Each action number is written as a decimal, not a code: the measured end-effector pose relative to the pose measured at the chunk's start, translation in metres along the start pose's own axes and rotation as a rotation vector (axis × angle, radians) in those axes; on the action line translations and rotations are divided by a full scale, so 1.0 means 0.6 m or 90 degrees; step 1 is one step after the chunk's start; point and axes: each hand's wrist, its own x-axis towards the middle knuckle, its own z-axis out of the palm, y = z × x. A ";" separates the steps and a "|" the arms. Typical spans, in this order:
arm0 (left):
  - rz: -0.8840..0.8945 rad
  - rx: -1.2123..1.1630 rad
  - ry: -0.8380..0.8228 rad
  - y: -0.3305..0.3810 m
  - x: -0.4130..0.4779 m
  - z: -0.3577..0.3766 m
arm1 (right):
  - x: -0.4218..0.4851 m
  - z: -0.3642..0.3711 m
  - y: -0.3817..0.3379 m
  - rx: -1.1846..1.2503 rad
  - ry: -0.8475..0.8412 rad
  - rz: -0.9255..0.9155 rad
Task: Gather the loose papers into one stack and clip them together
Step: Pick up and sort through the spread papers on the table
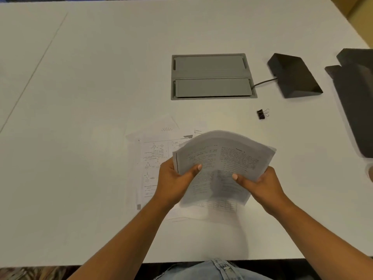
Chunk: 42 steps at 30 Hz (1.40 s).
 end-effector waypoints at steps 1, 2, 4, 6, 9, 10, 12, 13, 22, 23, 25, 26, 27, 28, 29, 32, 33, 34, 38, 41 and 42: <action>-0.016 0.013 -0.013 -0.009 0.000 0.000 | -0.001 0.001 0.009 -0.007 0.003 0.011; -0.037 0.026 -0.028 -0.017 -0.001 0.002 | -0.002 0.002 0.020 -0.014 0.004 0.022; -0.072 0.042 -0.053 -0.029 -0.004 0.005 | -0.003 0.002 0.038 -0.027 0.001 0.045; -0.096 0.039 -0.043 -0.036 -0.006 0.005 | -0.008 0.001 0.052 -0.051 -0.005 0.062; -0.096 0.030 -0.022 -0.034 -0.006 0.003 | -0.015 -0.005 0.064 -0.098 -0.014 0.070; -0.093 0.026 -0.016 -0.032 -0.005 0.001 | -0.016 -0.008 0.065 -0.098 -0.011 0.074; -0.093 0.008 -0.014 -0.025 -0.002 -0.004 | -0.014 -0.012 0.063 -0.063 0.003 0.092; -0.097 0.002 -0.023 -0.022 -0.002 -0.007 | -0.013 -0.013 0.061 -0.032 0.009 0.108; -0.224 -0.027 0.008 -0.040 -0.026 -0.065 | -0.002 0.015 0.068 0.011 0.127 0.167; -0.233 -0.039 0.025 -0.042 -0.029 -0.077 | 0.003 0.018 0.081 -0.064 0.221 0.178; -0.245 -0.044 0.043 -0.047 -0.036 -0.104 | 0.011 0.027 0.104 -0.232 0.317 0.208; -0.249 -0.040 0.051 -0.050 -0.040 -0.117 | 0.013 0.033 0.116 -0.297 0.316 0.224; -0.254 -0.039 0.062 -0.054 -0.046 -0.130 | 0.015 0.039 0.128 -0.349 0.296 0.241; -0.259 -0.041 0.071 -0.057 -0.052 -0.144 | 0.016 0.048 0.138 -0.399 0.273 0.266; -0.262 -0.044 0.077 -0.061 -0.057 -0.156 | 0.016 0.057 0.144 -0.450 0.254 0.298; -0.270 -0.052 0.098 -0.067 -0.074 -0.190 | 0.016 0.082 0.155 -0.568 0.225 0.377; -0.271 -0.063 0.106 -0.068 -0.079 -0.200 | 0.017 0.088 0.156 -0.594 0.224 0.385; -0.273 -0.075 0.114 -0.069 -0.083 -0.209 | 0.021 0.092 0.157 -0.609 0.224 0.393; -0.275 -0.095 0.151 -0.073 -0.090 -0.235 | 0.042 0.083 0.165 -0.447 0.274 0.429; -0.270 -0.100 0.162 -0.073 -0.087 -0.245 | 0.048 0.060 0.175 -0.326 0.304 0.413; -0.267 -0.098 0.164 -0.071 -0.086 -0.247 | 0.046 0.055 0.175 -0.324 0.292 0.401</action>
